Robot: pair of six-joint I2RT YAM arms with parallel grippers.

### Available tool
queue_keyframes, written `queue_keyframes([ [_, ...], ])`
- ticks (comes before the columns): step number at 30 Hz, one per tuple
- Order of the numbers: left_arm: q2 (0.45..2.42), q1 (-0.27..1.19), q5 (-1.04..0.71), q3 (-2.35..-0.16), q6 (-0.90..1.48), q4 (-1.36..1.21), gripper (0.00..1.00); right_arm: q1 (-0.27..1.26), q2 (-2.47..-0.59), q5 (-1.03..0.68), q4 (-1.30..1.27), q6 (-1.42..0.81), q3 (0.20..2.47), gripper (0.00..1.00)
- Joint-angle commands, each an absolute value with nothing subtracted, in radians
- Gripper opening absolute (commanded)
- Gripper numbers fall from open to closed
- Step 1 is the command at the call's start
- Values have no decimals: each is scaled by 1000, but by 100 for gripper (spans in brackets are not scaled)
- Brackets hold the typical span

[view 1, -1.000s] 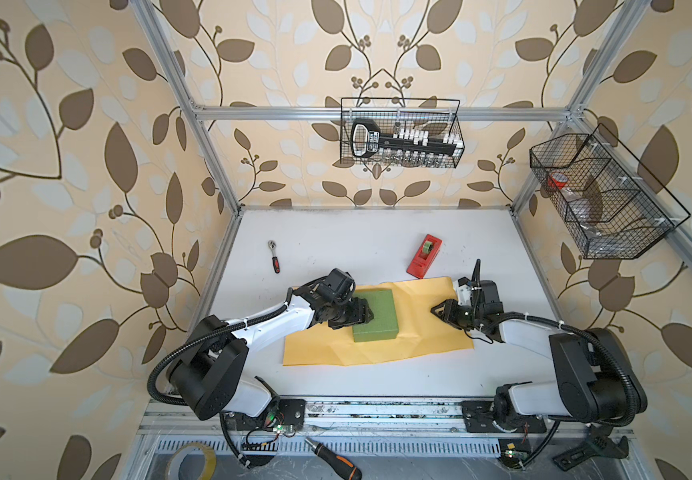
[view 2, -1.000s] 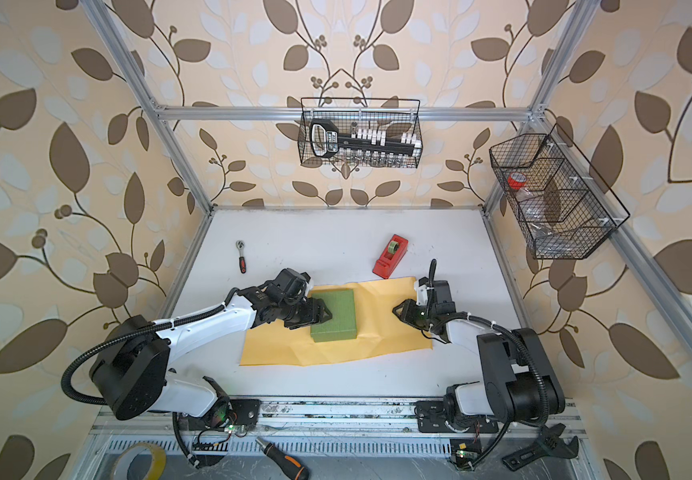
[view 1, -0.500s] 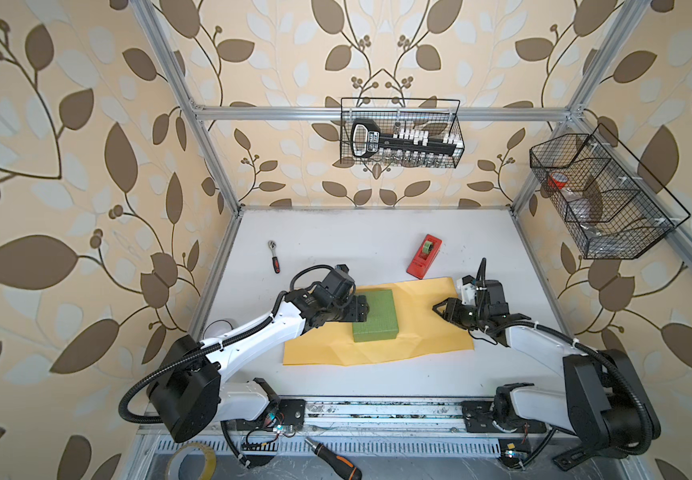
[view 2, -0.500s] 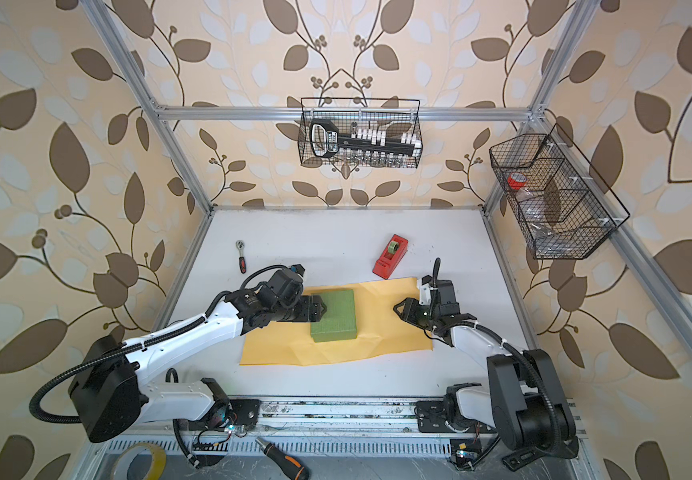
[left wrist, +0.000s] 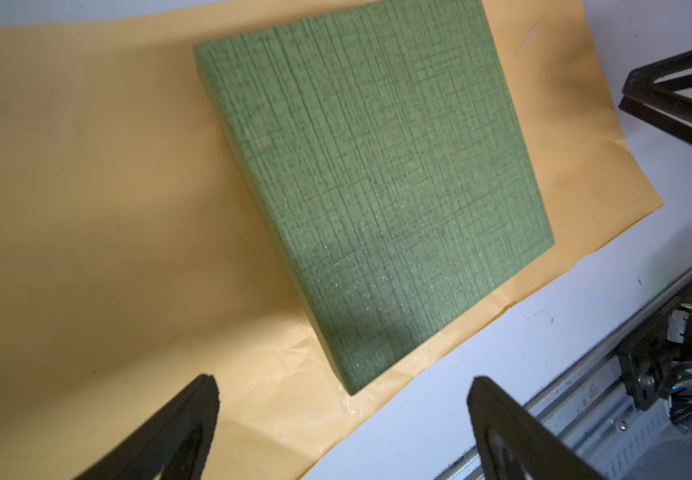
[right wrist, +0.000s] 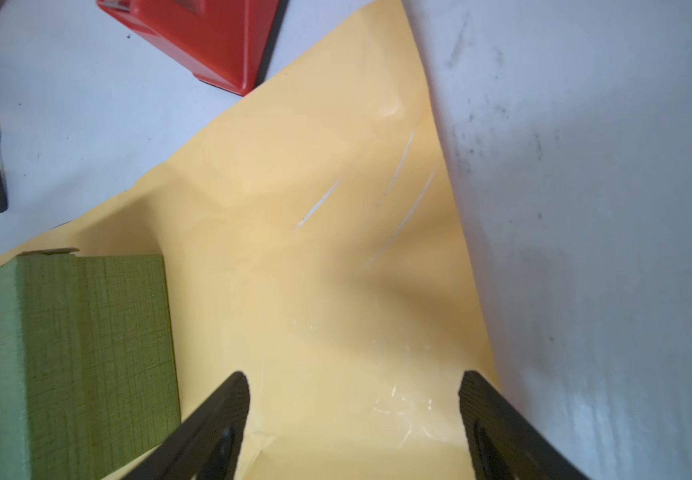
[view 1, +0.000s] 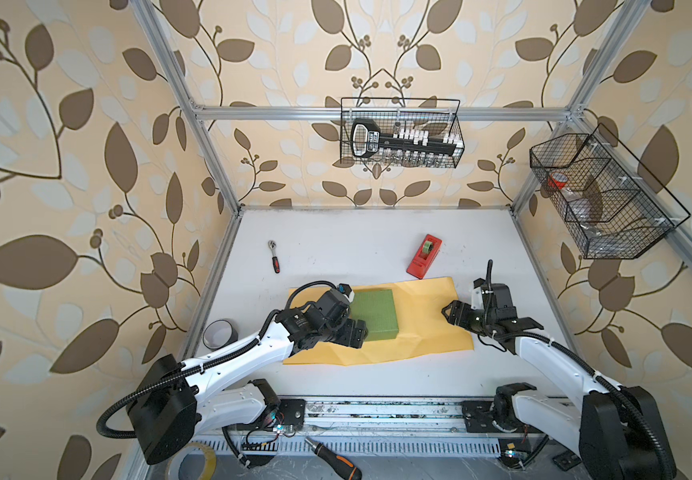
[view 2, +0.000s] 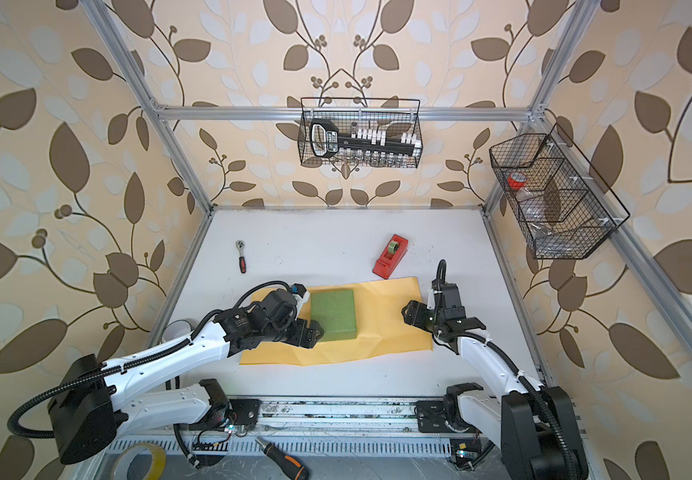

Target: Wrap the gift box in paper

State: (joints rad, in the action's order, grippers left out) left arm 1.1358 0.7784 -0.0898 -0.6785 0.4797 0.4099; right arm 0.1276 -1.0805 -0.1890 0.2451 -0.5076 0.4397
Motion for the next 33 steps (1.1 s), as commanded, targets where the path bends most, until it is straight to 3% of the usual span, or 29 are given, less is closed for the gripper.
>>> queue_keyframes([
  [1,1168,782,-154,-696,464,356,98,149,-1075,-131,293,-507,429,84],
  [14,1302,711,-239,-752,514,249,99,175,-1059,-117,274,-509,415,82],
  [19,1321,635,-286,-746,569,205,99,252,-1077,-106,217,-497,456,74],
  [27,1387,620,-348,-768,632,138,98,303,-1266,-156,108,-506,469,56],
  [33,1423,621,-399,-773,644,95,95,303,-1303,-180,64,-527,435,51],
])
